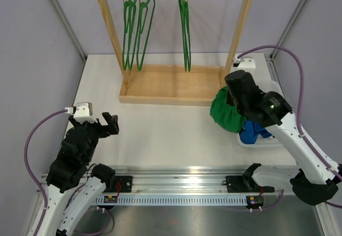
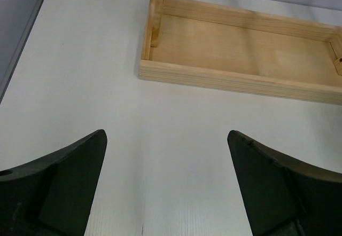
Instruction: Remove the tank top from the hanger
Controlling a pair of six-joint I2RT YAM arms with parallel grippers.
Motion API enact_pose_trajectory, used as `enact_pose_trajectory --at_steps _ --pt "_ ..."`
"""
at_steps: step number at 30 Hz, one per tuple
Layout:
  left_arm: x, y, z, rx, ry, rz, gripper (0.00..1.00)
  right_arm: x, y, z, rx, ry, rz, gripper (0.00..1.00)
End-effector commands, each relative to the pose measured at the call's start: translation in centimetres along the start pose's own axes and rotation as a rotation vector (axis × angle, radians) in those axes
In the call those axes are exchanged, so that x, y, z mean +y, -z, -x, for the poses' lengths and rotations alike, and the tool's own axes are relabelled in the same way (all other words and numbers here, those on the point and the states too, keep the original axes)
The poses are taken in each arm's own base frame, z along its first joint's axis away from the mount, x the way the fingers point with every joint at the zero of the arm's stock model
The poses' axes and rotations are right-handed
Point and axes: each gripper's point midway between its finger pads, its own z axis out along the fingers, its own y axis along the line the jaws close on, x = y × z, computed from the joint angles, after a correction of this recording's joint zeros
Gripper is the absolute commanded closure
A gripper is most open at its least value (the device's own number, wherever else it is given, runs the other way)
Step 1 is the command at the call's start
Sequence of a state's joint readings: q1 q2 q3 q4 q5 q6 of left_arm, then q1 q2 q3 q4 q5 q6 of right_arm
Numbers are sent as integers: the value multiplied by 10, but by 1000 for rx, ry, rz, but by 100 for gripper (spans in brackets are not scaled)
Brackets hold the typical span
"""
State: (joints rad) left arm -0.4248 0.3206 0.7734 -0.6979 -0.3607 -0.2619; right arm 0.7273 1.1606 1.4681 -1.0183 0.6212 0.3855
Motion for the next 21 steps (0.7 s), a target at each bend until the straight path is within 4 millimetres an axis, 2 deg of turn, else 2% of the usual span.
enact_pose_trajectory --at_steps 1,3,7,8,9,11,12,13,16,17,18,19,20,21 --pt "-5 -1 16 -61 23 -21 1 -43 28 52 -129 -19 -116 100" --pt "-5 0 16 -62 23 -22 1 -63 31 67 -149 -33 -188 100" --pt "-5 -1 16 -61 23 -21 1 -103 19 73 -126 -73 -328 100" --pt "-5 -1 15 -60 22 -21 1 -106 13 70 -107 -86 -327 100" --pt "-5 -1 16 -61 23 -20 1 -123 3 66 -85 -116 -376 100" --pt "-5 -1 16 -60 22 -20 1 -134 -11 61 -59 -149 -391 100" --pt "-6 -2 15 -56 21 -23 1 -153 -25 56 -46 -193 -441 100" --pt "-7 -1 15 -58 22 -28 1 -159 -35 52 -35 -220 -445 100" --pt "-8 -2 15 -61 21 -34 1 -160 -92 20 106 -320 -362 100" --pt "-6 -3 14 -52 18 -22 1 -159 -110 -5 174 -322 -365 100" --pt "-2 -3 14 -51 22 5 1 -157 -135 -20 210 -344 -365 100" --pt "1 -2 16 -53 25 23 1 -149 -150 -36 250 -361 -331 100" --pt "9 -3 14 -46 28 68 1 -155 -174 -71 319 -398 -353 100" --pt "13 -2 15 -49 32 91 1 -153 -185 -89 357 -409 -348 100"
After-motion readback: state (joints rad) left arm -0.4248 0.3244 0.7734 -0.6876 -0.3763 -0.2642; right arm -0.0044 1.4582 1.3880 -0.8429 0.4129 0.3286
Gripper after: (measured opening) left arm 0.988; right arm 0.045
